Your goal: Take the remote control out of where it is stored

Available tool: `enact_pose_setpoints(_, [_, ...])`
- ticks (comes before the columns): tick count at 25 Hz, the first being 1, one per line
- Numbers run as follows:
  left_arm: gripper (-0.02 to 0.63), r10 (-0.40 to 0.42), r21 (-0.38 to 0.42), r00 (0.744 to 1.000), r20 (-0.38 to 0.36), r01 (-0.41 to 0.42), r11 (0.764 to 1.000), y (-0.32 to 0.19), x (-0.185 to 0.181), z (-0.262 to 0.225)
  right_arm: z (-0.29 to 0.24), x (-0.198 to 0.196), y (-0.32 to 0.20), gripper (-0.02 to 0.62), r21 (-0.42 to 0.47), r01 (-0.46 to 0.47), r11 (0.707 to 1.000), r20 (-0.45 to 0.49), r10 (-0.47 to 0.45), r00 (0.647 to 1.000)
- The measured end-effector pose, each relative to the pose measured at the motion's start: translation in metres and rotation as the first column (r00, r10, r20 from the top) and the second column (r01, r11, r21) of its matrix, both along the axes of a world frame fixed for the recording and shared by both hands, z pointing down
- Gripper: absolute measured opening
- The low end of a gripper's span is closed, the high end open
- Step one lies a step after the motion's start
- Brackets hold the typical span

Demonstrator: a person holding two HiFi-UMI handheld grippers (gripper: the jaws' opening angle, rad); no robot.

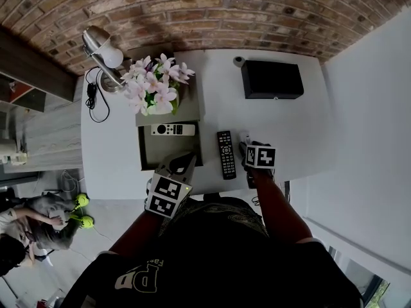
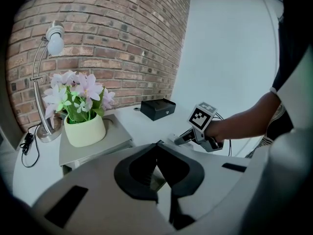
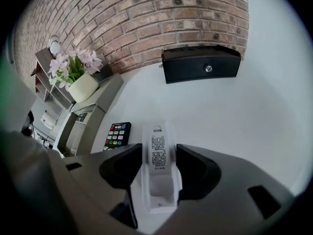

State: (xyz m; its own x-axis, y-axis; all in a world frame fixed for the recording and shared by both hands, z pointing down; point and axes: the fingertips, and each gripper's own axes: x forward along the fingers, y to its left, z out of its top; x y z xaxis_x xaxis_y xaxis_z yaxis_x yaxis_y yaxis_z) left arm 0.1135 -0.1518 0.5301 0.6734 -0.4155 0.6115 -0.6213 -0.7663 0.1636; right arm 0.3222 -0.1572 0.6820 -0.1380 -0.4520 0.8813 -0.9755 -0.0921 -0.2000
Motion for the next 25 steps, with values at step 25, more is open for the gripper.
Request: enact_pose_setpoints(25, [0.006,-0.025,0.066,0.999,-0.045,0.028,0.997,0.001,-0.053,-0.031,-0.097,-0.064,-0.012,0.212,0.307,-0.012,0.952,0.095,-0.018,0.995])
